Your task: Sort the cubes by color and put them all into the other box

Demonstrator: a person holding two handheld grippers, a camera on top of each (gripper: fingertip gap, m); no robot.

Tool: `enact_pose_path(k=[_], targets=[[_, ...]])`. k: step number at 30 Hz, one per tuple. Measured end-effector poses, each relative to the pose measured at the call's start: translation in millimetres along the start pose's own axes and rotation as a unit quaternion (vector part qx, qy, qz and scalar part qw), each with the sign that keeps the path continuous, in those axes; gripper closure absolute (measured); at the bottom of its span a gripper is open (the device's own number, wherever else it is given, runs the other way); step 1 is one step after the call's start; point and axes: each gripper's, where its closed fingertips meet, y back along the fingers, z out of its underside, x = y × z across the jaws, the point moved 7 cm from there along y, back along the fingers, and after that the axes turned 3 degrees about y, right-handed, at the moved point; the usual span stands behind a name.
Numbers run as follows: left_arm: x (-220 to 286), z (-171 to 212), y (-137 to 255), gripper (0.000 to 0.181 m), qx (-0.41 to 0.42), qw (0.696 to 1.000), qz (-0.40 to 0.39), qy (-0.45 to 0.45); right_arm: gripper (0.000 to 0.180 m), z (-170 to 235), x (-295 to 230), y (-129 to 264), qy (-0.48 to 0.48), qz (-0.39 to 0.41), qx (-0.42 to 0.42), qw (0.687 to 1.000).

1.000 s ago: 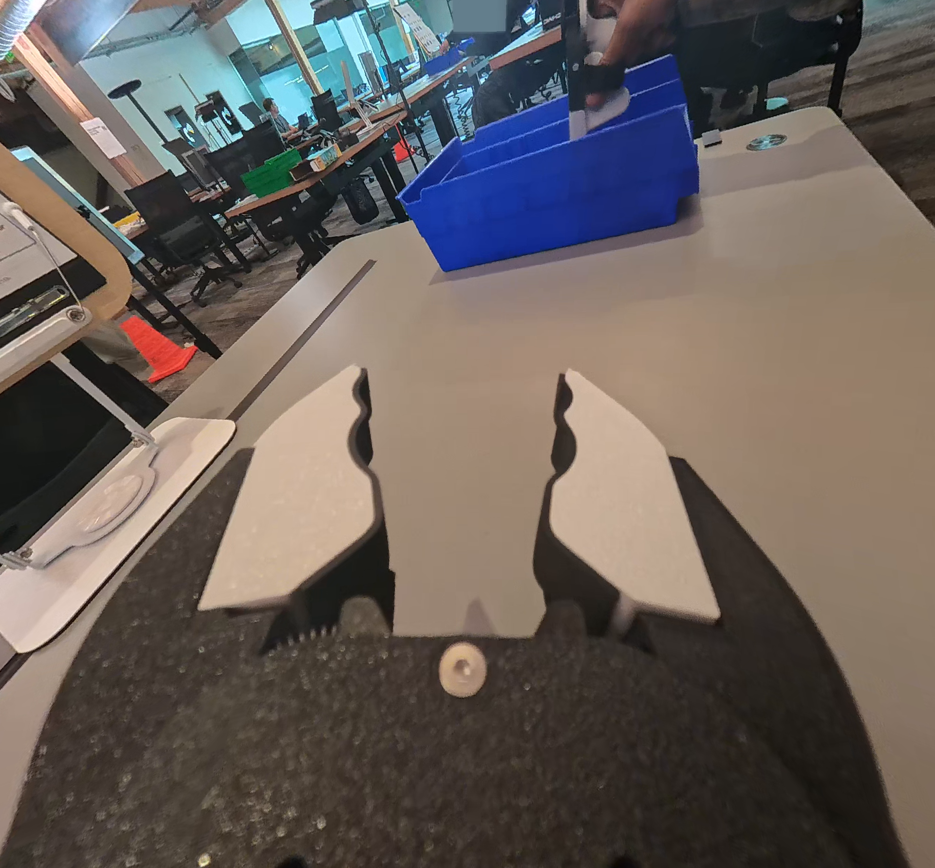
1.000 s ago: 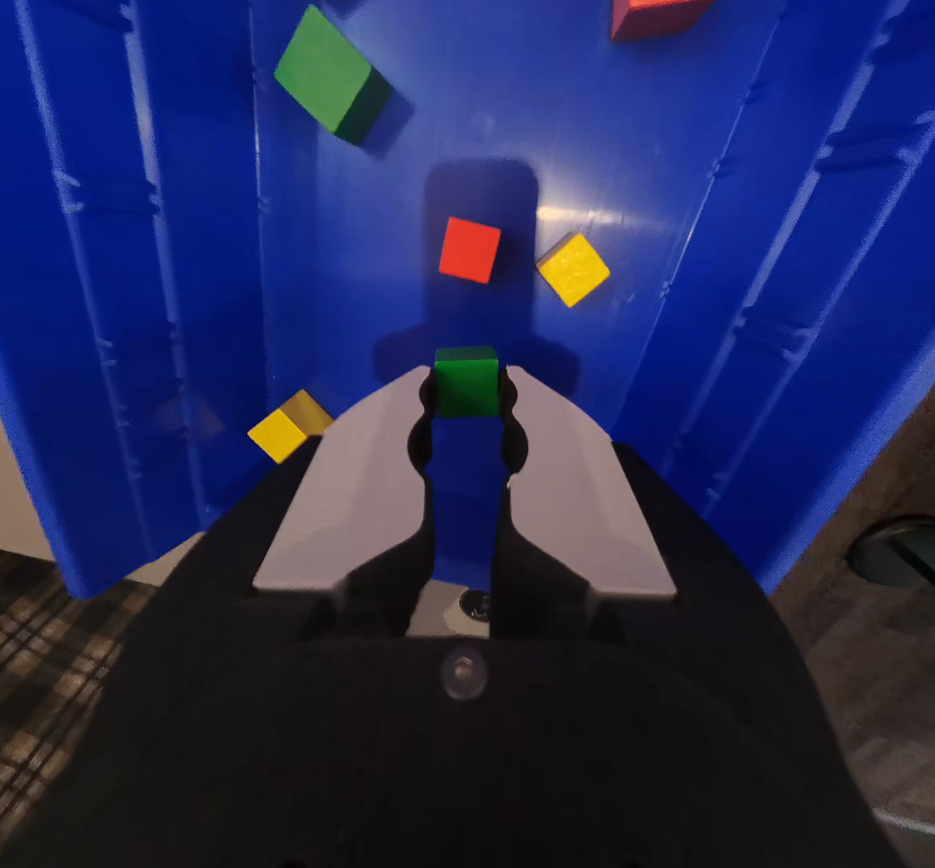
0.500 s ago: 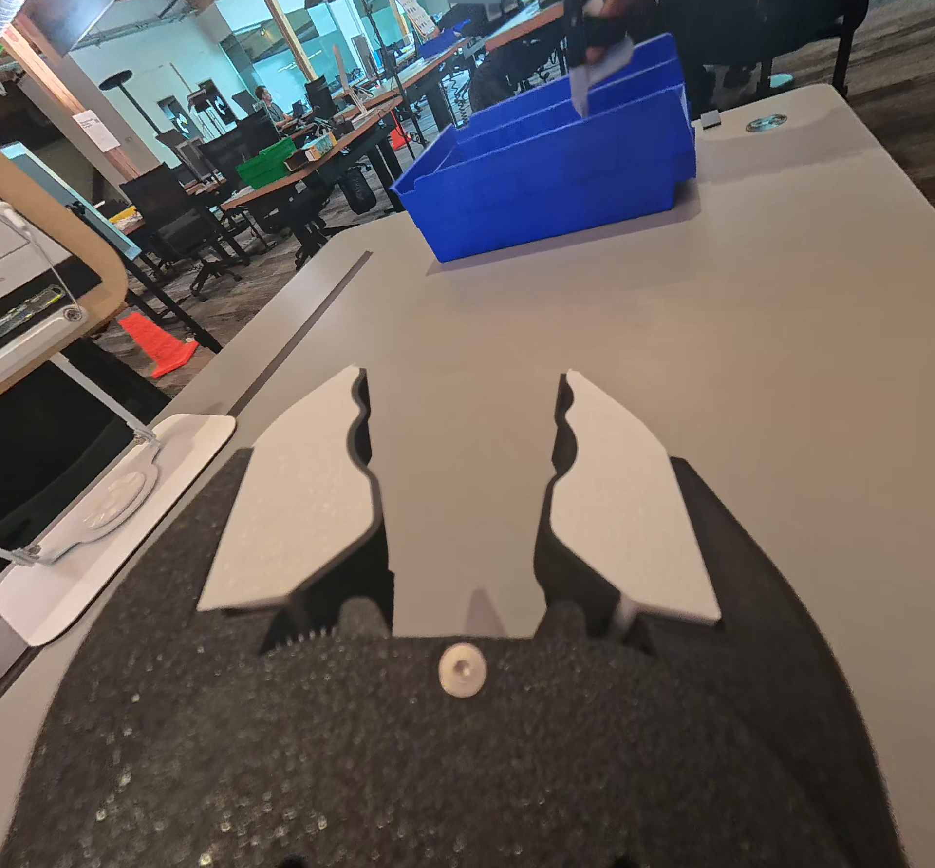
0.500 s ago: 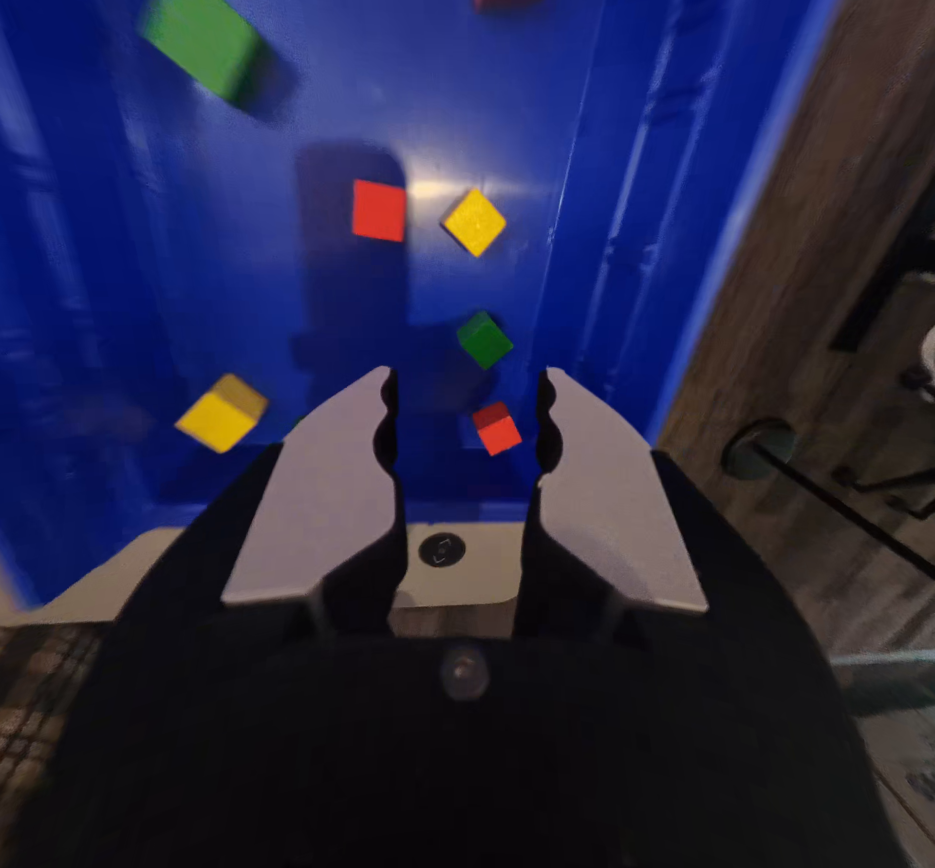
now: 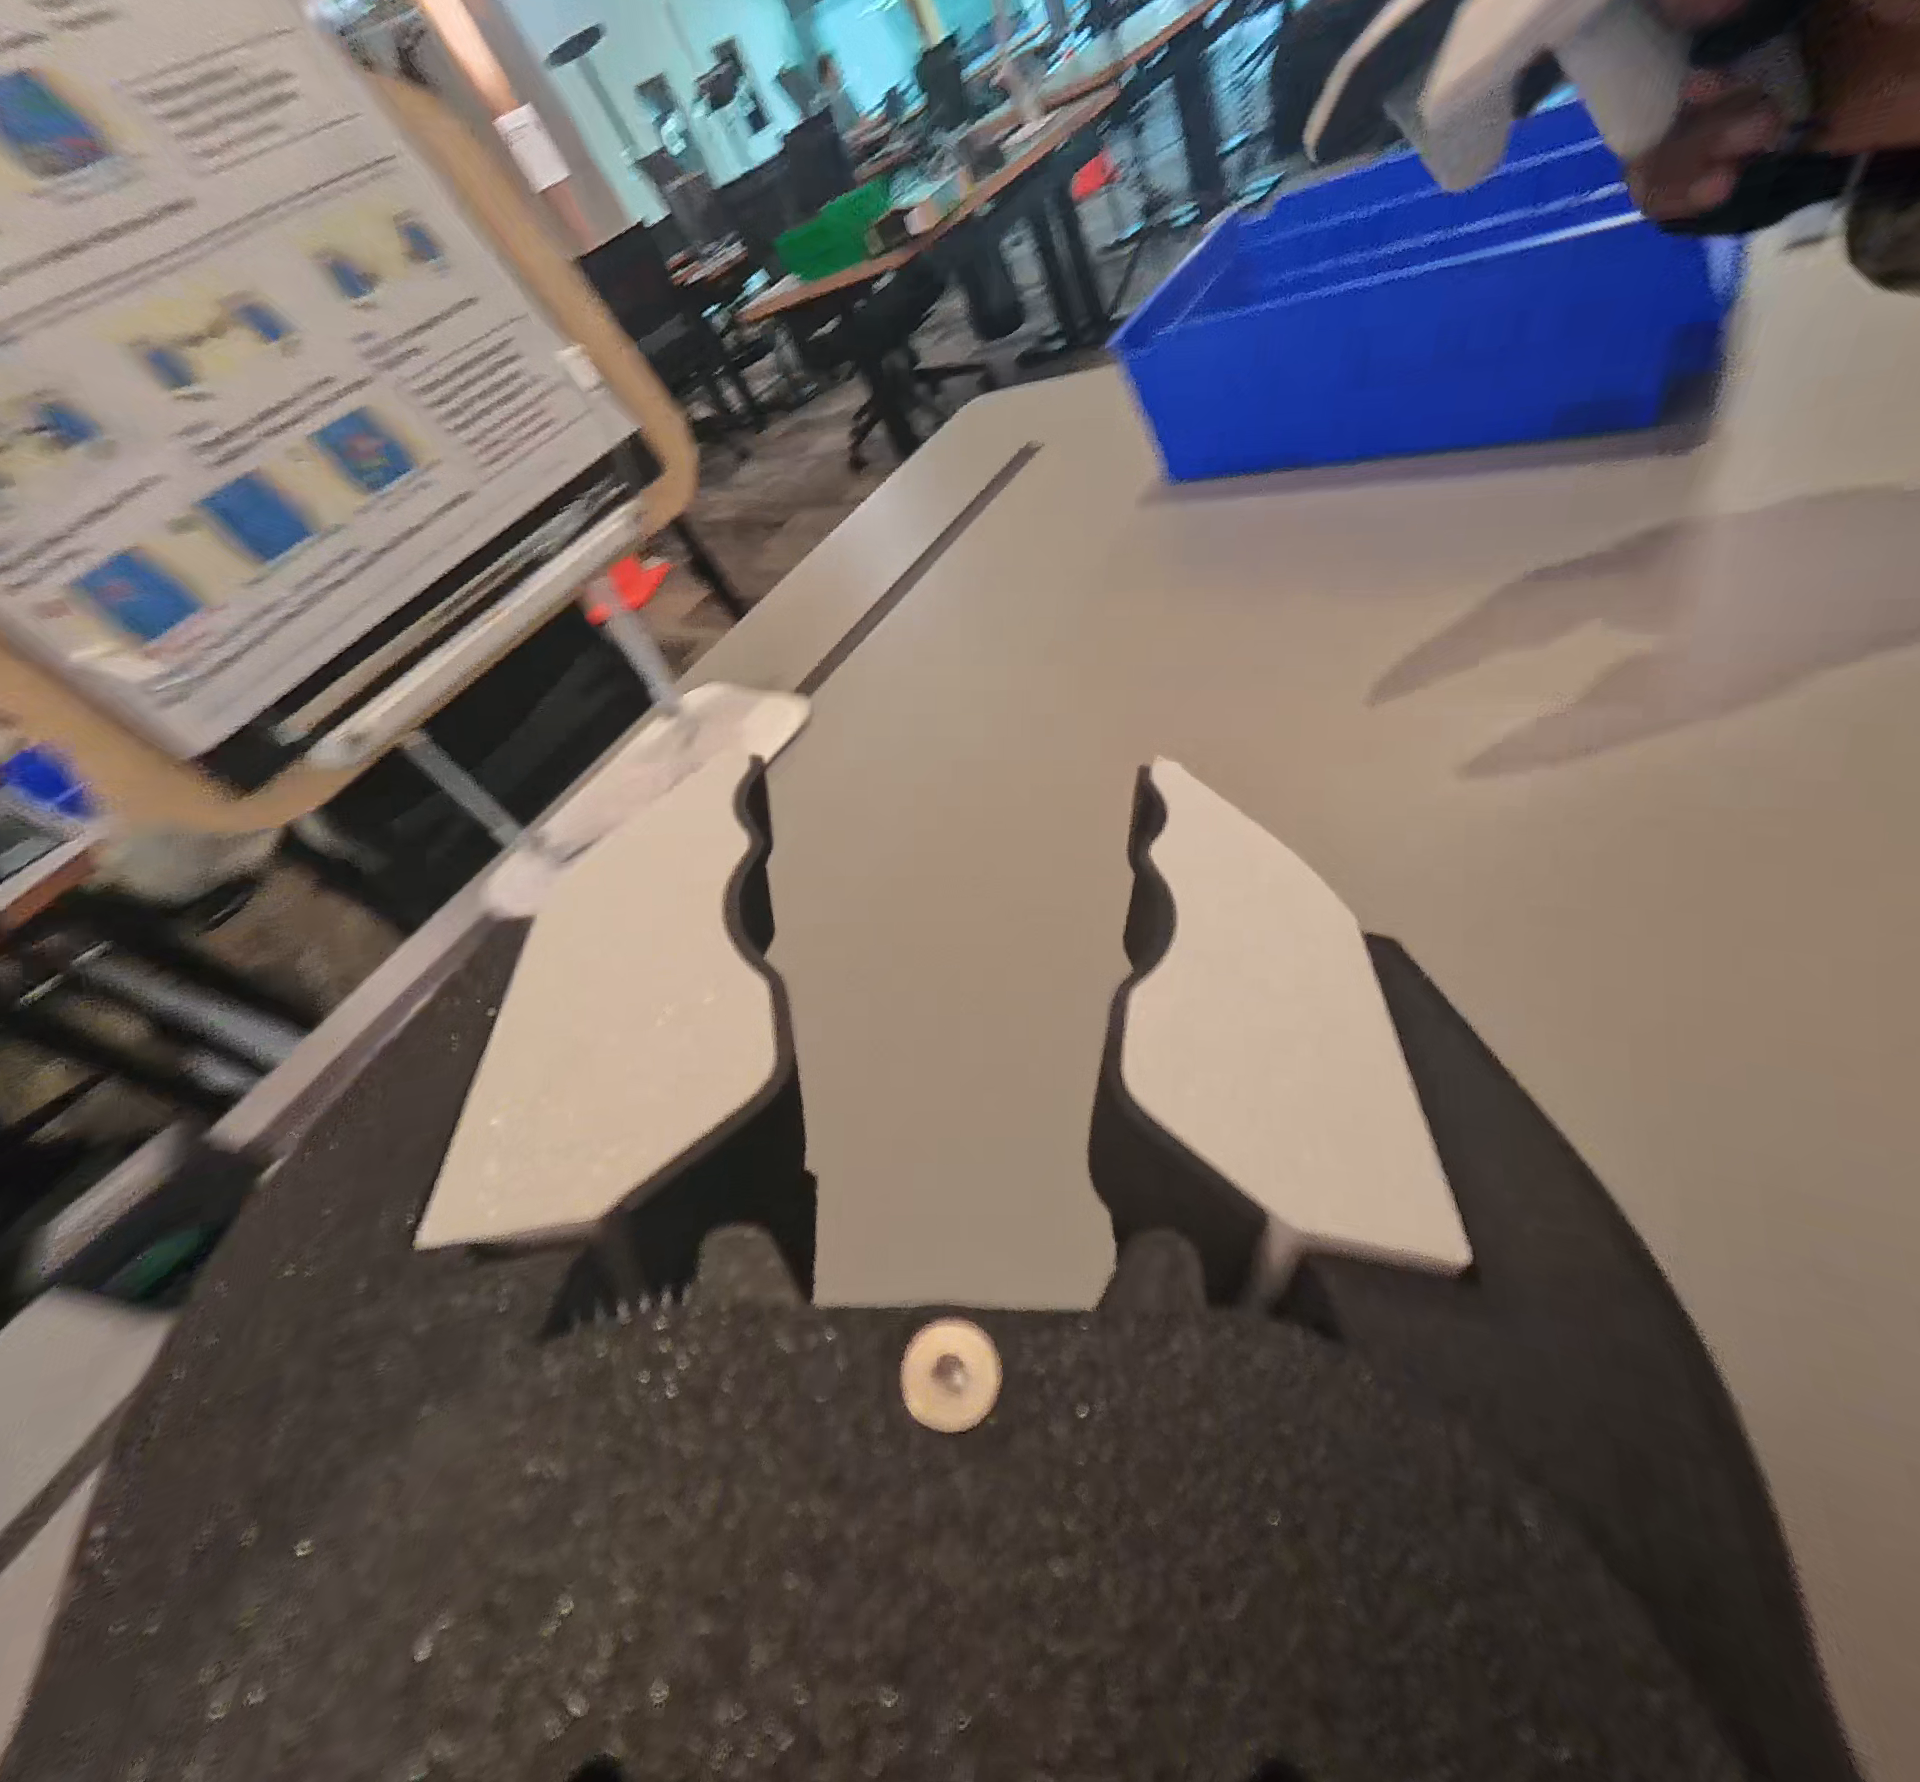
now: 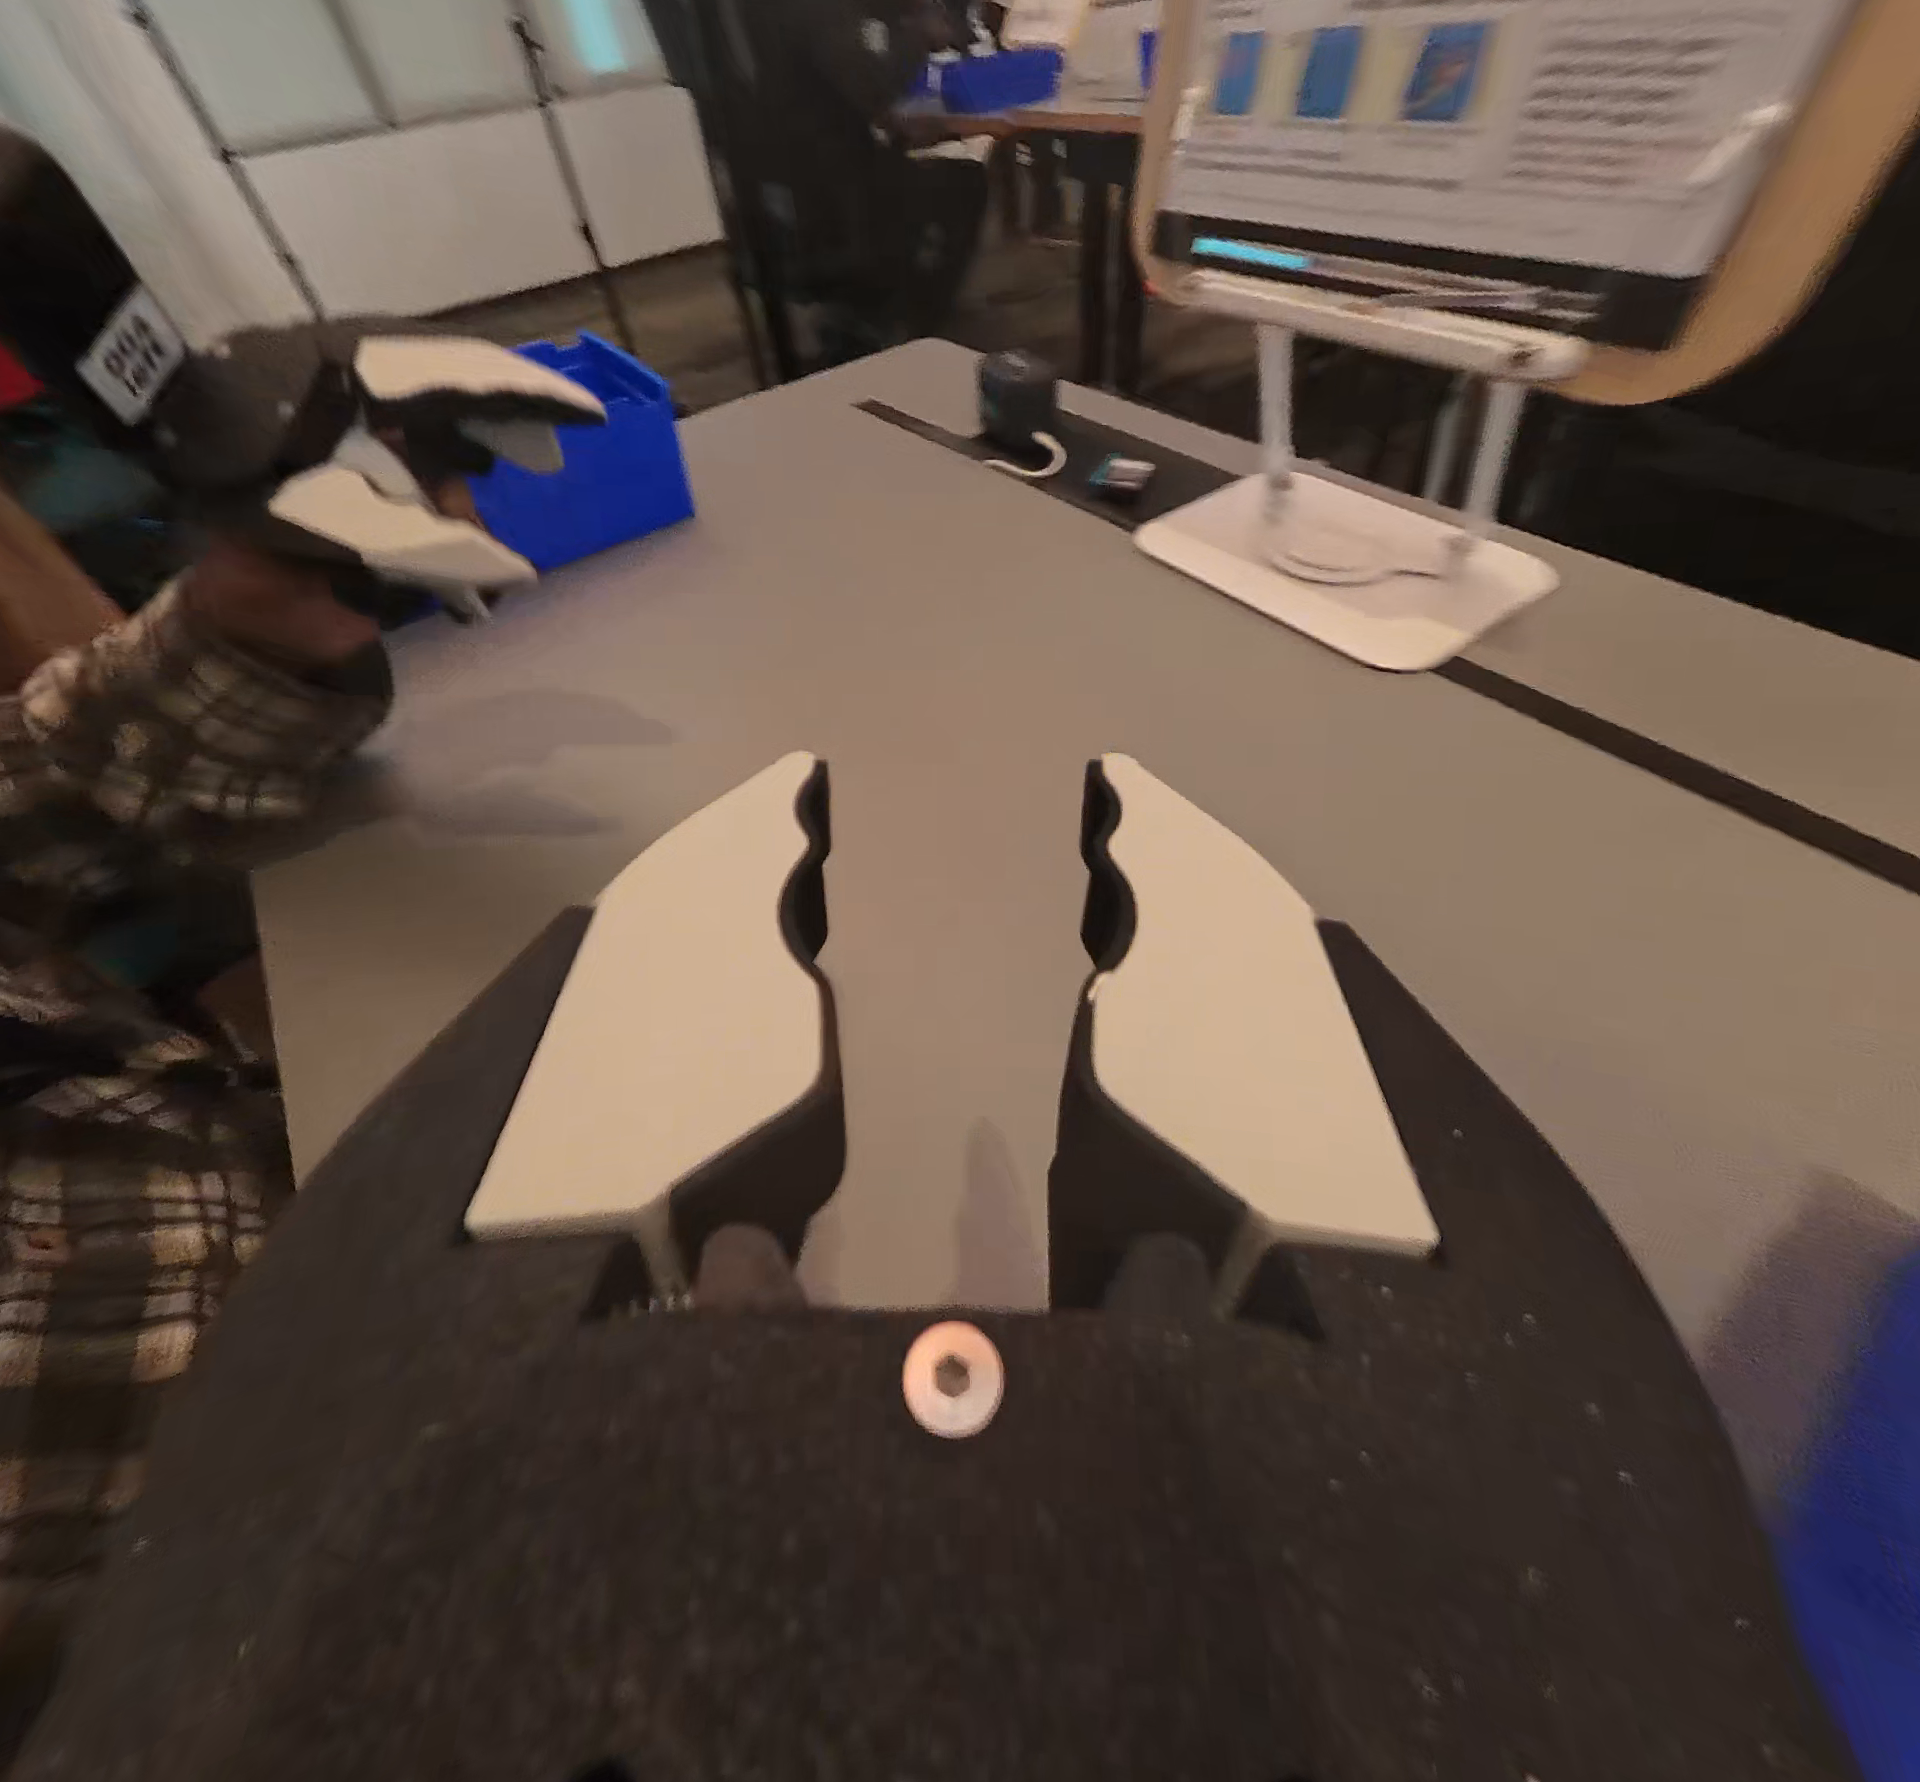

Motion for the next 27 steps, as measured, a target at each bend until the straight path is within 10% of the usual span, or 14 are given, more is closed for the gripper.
enact_pose_path(k=[7, 13, 27], targets=[[-103.2, 2.1, 179.8, 0.116, -0.170, 0.970, -0.173, -0.013, 0.132, 33.7, -22.8, -84.4, -0.014, -0.084, 0.045, 0.995], [-158.8, 81.6, 292.5, 0.113, -0.412, 0.896, -0.123, 0.110, 0.132, 41.8, -43.0, -128.3, -0.045, -0.135, 0.034, 0.989], [-149.3, 198.5, 303.1, 0.108, -0.613, 0.749, -0.027, 0.252, 0.130, 26.5, -80.1, -155.7, -0.018, -0.142, -0.029, 0.989]])
